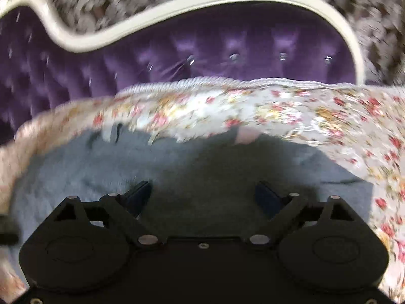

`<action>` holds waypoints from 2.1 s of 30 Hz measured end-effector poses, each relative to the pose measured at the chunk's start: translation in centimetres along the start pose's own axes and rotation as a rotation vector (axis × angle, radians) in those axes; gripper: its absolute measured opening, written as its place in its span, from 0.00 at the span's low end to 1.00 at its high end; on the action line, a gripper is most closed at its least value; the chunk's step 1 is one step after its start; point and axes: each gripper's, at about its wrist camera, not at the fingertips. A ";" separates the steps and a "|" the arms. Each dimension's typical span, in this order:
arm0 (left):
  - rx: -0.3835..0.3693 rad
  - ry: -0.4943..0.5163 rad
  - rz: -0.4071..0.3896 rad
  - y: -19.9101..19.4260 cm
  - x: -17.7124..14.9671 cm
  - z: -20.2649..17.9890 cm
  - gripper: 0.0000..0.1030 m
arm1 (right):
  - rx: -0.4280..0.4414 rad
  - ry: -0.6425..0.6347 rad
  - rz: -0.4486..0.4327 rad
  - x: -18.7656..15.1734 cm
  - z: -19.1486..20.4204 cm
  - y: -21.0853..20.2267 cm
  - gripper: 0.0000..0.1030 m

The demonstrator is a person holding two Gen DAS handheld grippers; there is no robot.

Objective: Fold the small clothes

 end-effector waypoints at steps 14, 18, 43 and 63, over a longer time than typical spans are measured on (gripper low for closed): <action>0.010 0.036 -0.017 0.2 -0.4 -0.5 0.76 | 0.013 0.225 -0.029 -1.5 -6.3 -4.1 0.97; 0.016 0.037 -0.025 0.2 -0.6 -0.7 0.78 | 0.080 0.462 0.034 -3.2 -10.4 -5.3 0.99; -0.007 0.069 0.006 9.1 8.0 -12.0 0.79 | 0.314 0.542 0.134 -4.4 -11.0 -3.3 1.00; 0.059 0.089 0.013 8.6 5.8 -13.2 0.86 | 0.367 0.625 0.206 -4.7 -12.0 -3.3 1.00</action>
Point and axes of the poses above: each gripper's, at about its wrist camera, not at the fingertips, and y roughly the way its jaws point, z to its left, x to its top, and after that the axes turned 9 degrees about -x, right-handed
